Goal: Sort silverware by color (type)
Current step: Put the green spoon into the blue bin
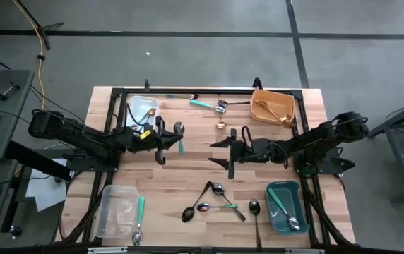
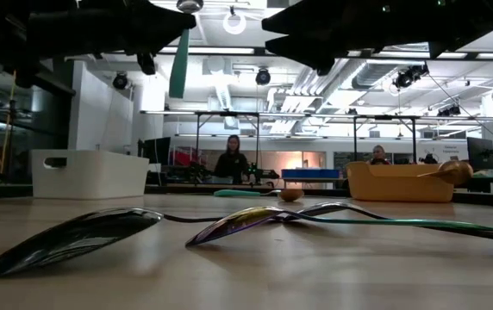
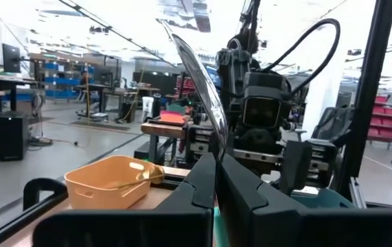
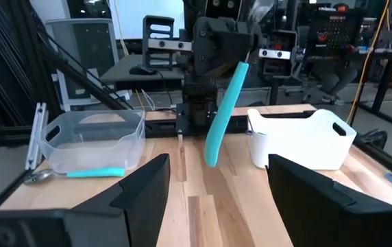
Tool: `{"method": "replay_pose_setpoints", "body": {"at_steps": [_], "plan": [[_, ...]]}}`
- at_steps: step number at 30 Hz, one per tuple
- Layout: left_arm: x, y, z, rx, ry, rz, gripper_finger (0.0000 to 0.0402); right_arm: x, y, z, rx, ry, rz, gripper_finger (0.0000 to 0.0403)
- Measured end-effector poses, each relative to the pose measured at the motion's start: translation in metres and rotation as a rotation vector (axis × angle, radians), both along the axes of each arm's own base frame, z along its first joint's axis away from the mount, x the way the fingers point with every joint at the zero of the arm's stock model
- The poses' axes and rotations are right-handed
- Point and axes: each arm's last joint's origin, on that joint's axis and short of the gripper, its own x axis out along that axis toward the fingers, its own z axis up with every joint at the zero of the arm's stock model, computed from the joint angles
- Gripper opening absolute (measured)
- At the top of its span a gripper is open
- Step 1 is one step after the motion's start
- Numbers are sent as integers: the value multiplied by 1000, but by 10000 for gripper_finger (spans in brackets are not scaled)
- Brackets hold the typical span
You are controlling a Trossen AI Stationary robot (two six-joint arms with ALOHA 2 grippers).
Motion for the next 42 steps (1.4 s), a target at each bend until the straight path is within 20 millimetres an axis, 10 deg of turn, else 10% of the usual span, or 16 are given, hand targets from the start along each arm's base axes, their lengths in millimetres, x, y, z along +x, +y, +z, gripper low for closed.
{"method": "replay_pose_setpoints", "body": {"at_steps": [42], "plan": [[6, -4, 7, 37, -26, -108, 1, 1, -16, -14, 185, 123, -75, 240]]}}
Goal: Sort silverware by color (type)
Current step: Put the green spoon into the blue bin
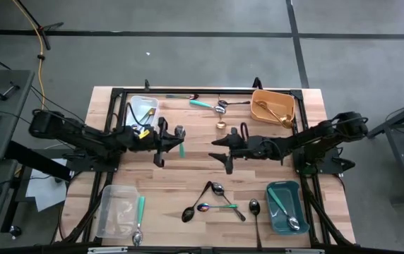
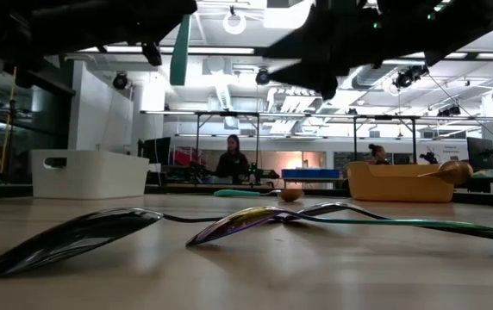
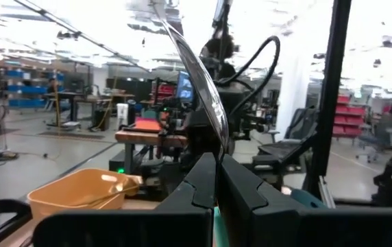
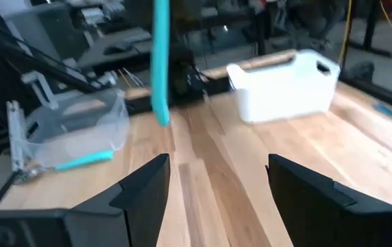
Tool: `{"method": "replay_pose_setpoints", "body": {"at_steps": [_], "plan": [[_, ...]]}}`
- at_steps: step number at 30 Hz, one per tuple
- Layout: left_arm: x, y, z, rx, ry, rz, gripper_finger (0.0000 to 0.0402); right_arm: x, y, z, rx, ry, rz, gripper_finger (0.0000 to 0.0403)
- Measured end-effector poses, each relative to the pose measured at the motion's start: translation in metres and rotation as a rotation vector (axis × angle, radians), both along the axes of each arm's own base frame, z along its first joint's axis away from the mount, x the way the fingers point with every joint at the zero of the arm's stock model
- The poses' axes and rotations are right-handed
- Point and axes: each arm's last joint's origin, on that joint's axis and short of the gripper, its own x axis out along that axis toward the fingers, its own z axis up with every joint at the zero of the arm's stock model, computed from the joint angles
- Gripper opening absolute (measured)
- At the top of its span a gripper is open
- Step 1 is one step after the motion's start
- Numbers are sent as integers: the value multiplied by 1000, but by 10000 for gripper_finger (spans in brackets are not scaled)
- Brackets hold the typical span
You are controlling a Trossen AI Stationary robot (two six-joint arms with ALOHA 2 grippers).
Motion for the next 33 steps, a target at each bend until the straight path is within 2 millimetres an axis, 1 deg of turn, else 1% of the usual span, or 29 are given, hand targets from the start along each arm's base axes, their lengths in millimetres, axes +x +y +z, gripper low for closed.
{"method": "replay_pose_setpoints", "body": {"at_steps": [5, 11, 16, 22, 26, 33], "plan": [[14, 1, -3, 24, 32, -8, 1, 5, -1, -10, -1, 18, -4, 240], [38, 8, -12, 21, 23, -37, 1, 16, -1, -19, -10, -77, 87, 240], [54, 15, -23, 2, 30, -35, 1, 21, 0, -23, -26, -132, 100, 240], [68, 20, -21, -5, 20, -71, 1, 23, 0, -27, -17, -151, 90, 240], [72, 19, -24, 4, 31, -100, 1, 24, 0, -29, -4, -168, 88, 240], [73, 19, -23, 5, 27, -100, 1, 24, 0, -29, -5, -168, 88, 240]]}}
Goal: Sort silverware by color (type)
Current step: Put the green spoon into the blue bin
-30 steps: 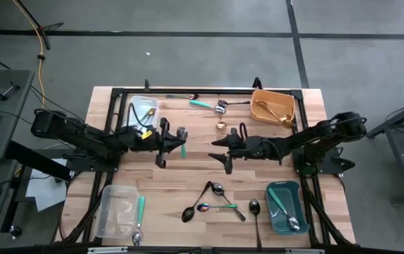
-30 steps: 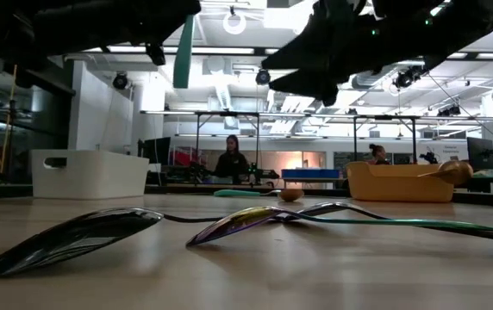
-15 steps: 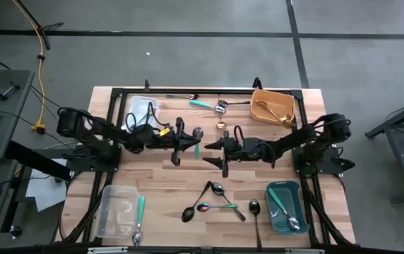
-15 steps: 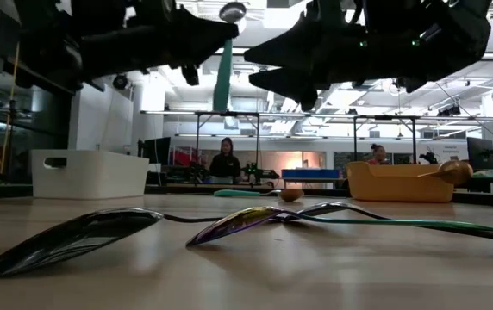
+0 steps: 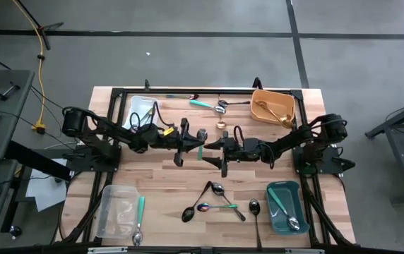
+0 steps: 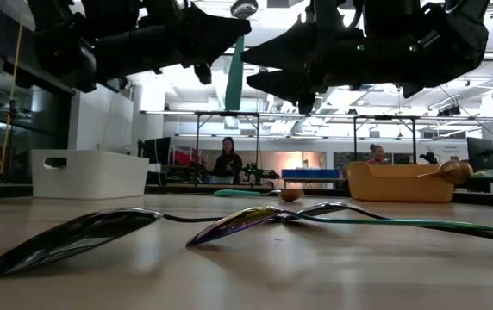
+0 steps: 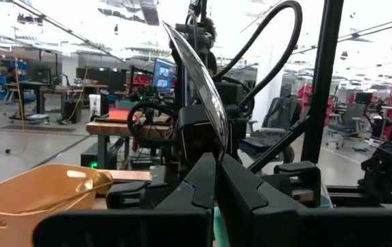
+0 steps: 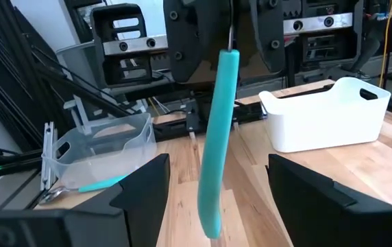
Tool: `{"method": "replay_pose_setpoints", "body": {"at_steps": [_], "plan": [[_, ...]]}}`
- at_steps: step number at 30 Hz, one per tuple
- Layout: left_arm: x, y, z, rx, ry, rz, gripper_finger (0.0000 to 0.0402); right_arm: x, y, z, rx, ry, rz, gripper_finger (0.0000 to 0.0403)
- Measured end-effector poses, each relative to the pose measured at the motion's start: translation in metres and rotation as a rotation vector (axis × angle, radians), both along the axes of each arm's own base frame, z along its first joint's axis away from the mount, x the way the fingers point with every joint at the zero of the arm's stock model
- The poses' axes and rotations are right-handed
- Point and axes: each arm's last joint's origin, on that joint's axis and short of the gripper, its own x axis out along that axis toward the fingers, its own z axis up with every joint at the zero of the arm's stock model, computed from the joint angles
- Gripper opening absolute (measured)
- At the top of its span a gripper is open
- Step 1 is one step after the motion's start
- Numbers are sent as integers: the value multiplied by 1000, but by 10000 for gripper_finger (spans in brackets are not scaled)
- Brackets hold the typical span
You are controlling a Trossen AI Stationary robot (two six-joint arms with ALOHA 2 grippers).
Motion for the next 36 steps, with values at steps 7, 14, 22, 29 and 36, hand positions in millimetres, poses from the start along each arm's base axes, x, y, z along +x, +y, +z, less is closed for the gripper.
{"method": "replay_pose_setpoints", "body": {"at_steps": [7, 14, 22, 29, 36], "plan": [[0, 0, 0, 0, 0, -1, 1, 0, 2, 0, -45, 0, 38, 240], [0, -1, 0, 8, -1, 1, 1, 0, 2, 1, -46, -9, 36, 240], [7, -12, 2, 22, -11, -4, 1, 13, 6, 16, -41, -34, 37, 240], [9, -14, -1, 21, 0, 10, 1, 18, 6, 17, -45, 13, 37, 240], [9, -14, -2, 32, -1, 13, 1, 18, 6, 11, -51, 71, 37, 161]]}}
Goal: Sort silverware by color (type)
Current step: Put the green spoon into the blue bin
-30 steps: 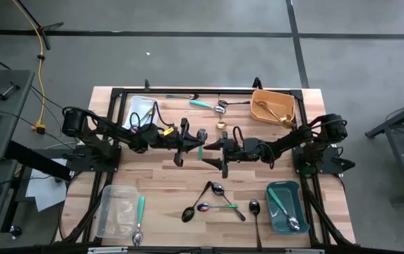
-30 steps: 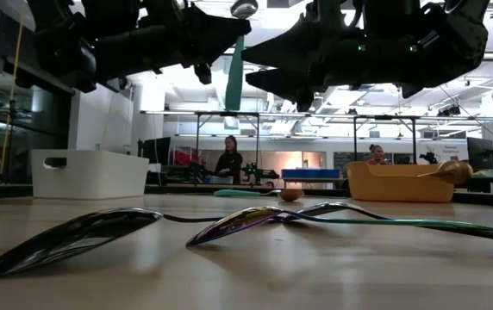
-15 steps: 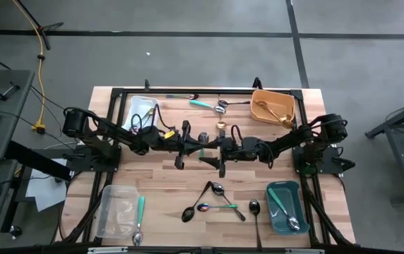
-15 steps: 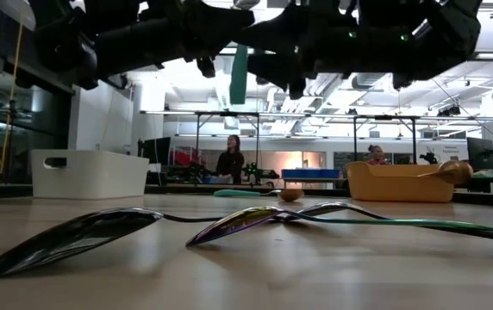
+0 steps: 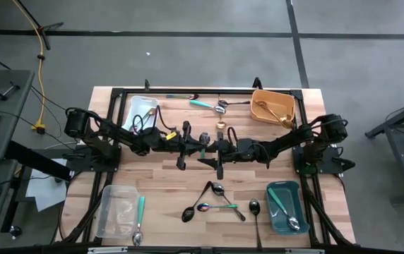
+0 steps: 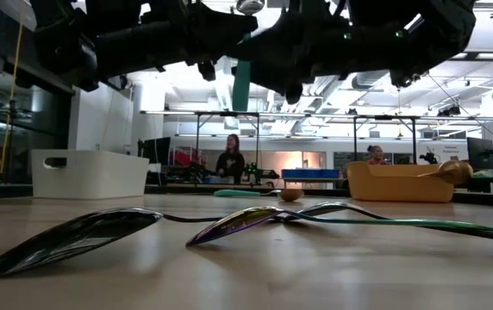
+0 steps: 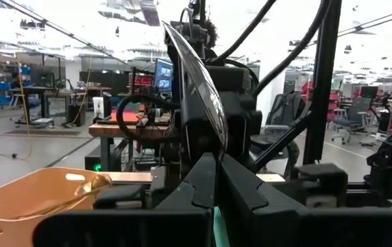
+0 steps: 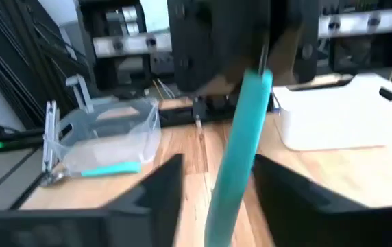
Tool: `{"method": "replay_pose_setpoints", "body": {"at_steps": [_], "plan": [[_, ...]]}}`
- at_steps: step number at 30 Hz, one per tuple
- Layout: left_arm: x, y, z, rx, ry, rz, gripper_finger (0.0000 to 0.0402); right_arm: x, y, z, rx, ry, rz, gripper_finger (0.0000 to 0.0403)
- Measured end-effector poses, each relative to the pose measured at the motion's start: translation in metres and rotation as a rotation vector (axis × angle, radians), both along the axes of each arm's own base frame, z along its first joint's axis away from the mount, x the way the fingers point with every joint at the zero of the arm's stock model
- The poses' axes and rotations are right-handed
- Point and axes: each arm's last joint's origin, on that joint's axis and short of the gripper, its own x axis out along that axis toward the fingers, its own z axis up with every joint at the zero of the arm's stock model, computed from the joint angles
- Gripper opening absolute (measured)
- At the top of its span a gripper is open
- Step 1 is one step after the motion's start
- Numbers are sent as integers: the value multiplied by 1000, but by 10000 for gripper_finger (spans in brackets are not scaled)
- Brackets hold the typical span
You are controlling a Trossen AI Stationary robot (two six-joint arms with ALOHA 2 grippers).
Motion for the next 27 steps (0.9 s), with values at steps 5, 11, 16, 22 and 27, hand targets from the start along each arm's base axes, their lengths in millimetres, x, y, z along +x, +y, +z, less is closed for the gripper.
{"method": "replay_pose_setpoints", "body": {"at_steps": [5, 11, 16, 22, 27], "plan": [[0, 1, 0, 16, -1, 8, 2, 0, -5, -2, 19, 17, -11, 37], [0, 2, -2, -12, 19, 1, 22, 0, -7, -4, 35, 54, -8, 38], [-7, 10, -2, -30, 70, 27, 41, -12, -10, 2, -1, 102, -70, 38], [-40, 23, 9, -59, 78, 78, 77, -55, -17, 5, -17, 85, -202, 38], [-71, 27, 14, -63, 33, 127, 114, -96, -23, -2, -7, 13, -282, 38]]}}
